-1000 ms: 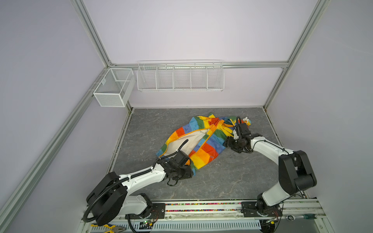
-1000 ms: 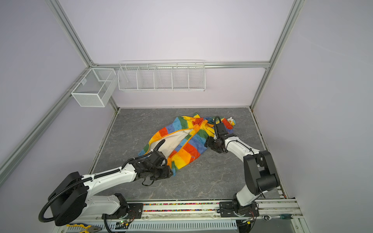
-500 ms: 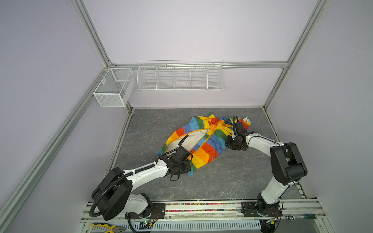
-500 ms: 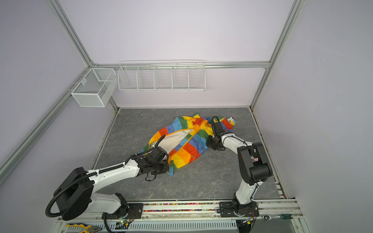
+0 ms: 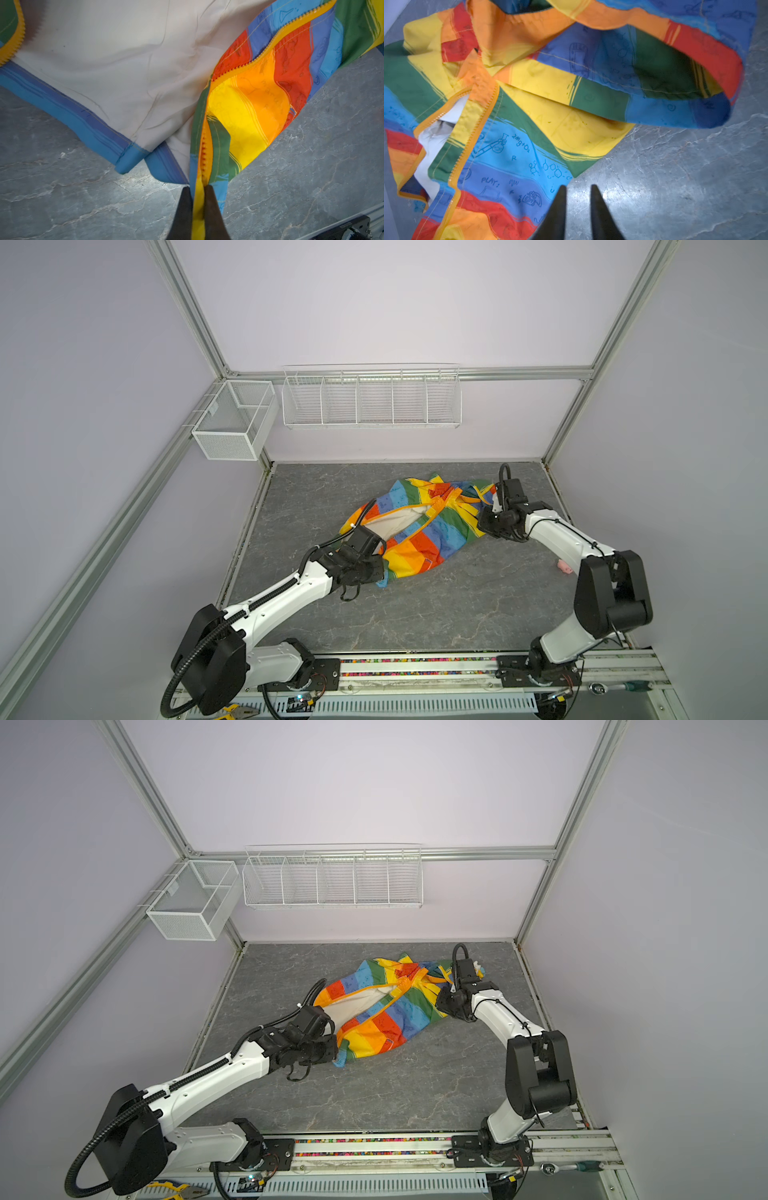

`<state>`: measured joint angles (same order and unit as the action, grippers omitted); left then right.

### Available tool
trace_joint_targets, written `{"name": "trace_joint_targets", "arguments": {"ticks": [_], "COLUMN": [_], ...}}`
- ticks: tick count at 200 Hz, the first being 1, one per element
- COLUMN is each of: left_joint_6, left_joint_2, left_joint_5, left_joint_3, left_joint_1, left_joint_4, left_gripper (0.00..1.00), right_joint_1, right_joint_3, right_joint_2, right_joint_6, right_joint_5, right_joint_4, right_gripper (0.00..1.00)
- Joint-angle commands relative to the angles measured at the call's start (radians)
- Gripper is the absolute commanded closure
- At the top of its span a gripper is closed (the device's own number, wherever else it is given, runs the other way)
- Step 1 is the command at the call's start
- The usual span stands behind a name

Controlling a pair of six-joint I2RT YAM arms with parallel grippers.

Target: Zip up the jacket

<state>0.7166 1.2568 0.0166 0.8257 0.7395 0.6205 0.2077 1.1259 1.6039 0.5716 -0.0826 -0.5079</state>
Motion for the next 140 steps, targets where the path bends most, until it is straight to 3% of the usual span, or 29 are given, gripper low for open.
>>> {"name": "trace_joint_targets", "arguments": {"ticks": [1, 30, 56, 87, 128, 140], "left_joint_6": [-0.027, -0.040, -0.038, -0.030, -0.024, -0.030], "left_joint_2": [0.007, 0.036, 0.035, 0.033, 0.044, 0.053], "left_joint_5": [0.012, 0.043, 0.043, 0.042, 0.058, 0.067], "left_joint_3": [0.027, 0.034, 0.024, 0.011, -0.011, -0.012], "left_joint_1": [-0.005, -0.005, -0.005, -0.005, -0.005, -0.005], "left_joint_4": [0.044, 0.055, 0.048, 0.038, 0.005, 0.004], "left_gripper": [0.95, 0.91, 0.84, 0.78, 0.78, 0.67], "right_joint_1": [0.008, 0.027, 0.047, 0.047, 0.047, 0.047], "right_joint_3": [-0.039, -0.074, -0.039, 0.018, 0.057, 0.060], "right_joint_2": [-0.013, 0.029, 0.097, 0.187, 0.230, 0.231], "right_joint_6": [0.019, 0.057, 0.065, 0.067, 0.059, 0.060], "right_joint_5": [-0.059, -0.088, -0.077, -0.082, -0.078, -0.077], "right_joint_4": [0.008, 0.081, 0.099, 0.102, 0.097, 0.094], "right_gripper": [0.51, 0.39, 0.38, 0.45, 0.61, 0.63]}}
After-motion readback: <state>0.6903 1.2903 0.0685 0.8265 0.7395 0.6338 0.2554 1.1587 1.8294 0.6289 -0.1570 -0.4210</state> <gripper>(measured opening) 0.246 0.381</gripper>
